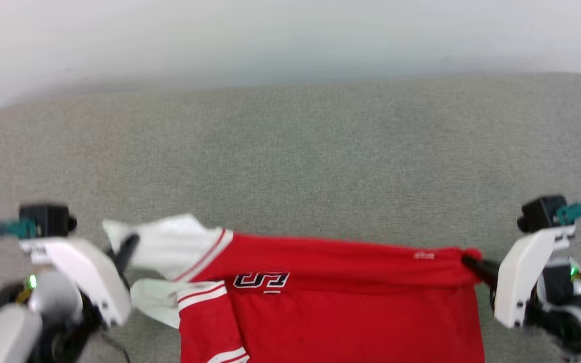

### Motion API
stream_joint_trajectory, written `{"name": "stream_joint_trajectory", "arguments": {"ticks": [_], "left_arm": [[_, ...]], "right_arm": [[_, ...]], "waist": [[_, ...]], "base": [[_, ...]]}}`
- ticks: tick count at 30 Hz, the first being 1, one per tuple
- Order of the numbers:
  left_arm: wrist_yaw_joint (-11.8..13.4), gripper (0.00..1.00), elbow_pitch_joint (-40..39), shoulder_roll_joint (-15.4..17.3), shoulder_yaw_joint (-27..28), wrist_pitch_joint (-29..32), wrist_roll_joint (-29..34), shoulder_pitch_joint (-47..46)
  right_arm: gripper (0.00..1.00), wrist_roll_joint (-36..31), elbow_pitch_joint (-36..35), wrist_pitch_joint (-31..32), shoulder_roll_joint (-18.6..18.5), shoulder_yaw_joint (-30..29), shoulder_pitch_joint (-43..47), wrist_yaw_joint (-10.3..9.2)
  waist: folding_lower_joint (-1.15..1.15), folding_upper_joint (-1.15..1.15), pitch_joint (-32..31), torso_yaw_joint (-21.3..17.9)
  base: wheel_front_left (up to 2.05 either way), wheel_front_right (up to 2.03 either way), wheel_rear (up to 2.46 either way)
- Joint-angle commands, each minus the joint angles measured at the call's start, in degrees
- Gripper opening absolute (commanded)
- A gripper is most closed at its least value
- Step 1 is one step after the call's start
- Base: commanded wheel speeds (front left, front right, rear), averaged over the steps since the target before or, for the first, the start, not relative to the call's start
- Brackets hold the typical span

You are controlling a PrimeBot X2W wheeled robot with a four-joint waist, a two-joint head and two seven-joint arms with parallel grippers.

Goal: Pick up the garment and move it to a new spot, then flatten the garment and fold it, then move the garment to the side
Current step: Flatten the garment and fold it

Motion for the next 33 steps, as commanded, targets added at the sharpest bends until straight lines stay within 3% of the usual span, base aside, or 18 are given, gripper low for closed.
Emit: {"name": "stream_joint_trajectory", "arguments": {"ticks": [1, 6, 7, 8, 9, 10, 11, 12, 18, 24, 33], "left_arm": [[1.2, 0.0, -1.5, -0.1, 0.4, -1.1, -0.6, 4.4], [3.6, 0.0, -4.3, -1.7, 1.1, -4.5, -1.9, 13.5], [3.6, 0.08, -4.5, -2.2, 0.8, -4.8, -2.1, 14.8], [3.7, 0.33, -4.5, -2.6, 0.7, -5.3, -2.2, 15.7], [3.9, 0.69, -4.4, -3.0, 0.8, -6.0, -2.2, 16.4], [4.0, 0.76, -4.2, -3.3, 0.6, -6.2, -2.5, 17.3], [4.1, 0.98, -3.9, -3.7, 0.5, -6.5, -2.8, 18.2], [4.3, 1.0, -3.8, -3.9, 0.7, -7.1, -2.6, 18.8], [5.5, 1.0, -3.9, -4.7, 1.0, -11.4, -0.4, 21.5], [8.6, 1.0, -7.0, -4.1, 1.2, -17.9, 6.1, 22.1], [11.4, 1.0, -9.3, -6.9, -1.5, -30.4, 17.7, 19.1]], "right_arm": [[0.0, 0.0, -0.6, -0.9, 1.0, -0.8, 3.0, -0.04], [0.0, -0.9, 0.2, -5.6, 3.2, -3.4, 9.7, -0.04], [0.0, -1.1, 0.9, -6.7, 3.5, -3.9, 11.0, -0.04], [0.08, -1.6, 1.4, -8.1, 3.7, -4.1, 11.9, -0.04], [0.4, -1.6, 2.1, -9.2, 4.1, -4.0, 13.0, -0.04], [0.46, -1.3, 2.8, -10.2, 4.6, -4.1, 14.1, -0.04], [0.78, -1.4, 3.4, -11.3, 4.7, -3.9, 14.8, -0.04], [1.0, -1.6, 3.8, -12.3, 4.8, -3.8, 15.3, -0.04], [1.0, -1.3, 5.2, -16.7, 4.5, -2.2, 17.9, -0.04], [1.0, -1.3, 1.2, -16.8, 2.5, -3.3, 20.4, -0.04], [1.0, -2.6, -8.1, -5.5, 1.1, -12.4, 20.0, -0.04]], "waist": [[0.0, 0.0, -1.0, -0.7], [0.0, 0.0, -1.8, -0.7], [0.0, 0.0, -2.0, -0.6], [0.0, 0.0, -2.3, -0.5], [0.0, 0.0, -2.6, -0.4], [0.0, 0.0, -2.9, -0.4], [0.0, 0.0, -3.2, -0.4], [0.0, 0.0, -3.4, -0.5], [0.0, 0.0, -5.7, -0.8], [0.0, 0.0, -8.3, -0.5], [0.0, 0.0, -9.9, 0.7]], "base": [[0.0, 0.0, 0.0], [0.0, 0.0, 0.0], [0.0, 0.0, 0.0], [0.0, 0.0, 0.0], [0.0, 0.0, 0.0], [0.0, 0.0, 0.0], [0.0, 0.0, 0.0], [0.0, 0.0, 0.0], [0.0, 0.0, 0.0], [0.0, 0.0, 0.0], [0.0, 0.0, 0.0]]}}
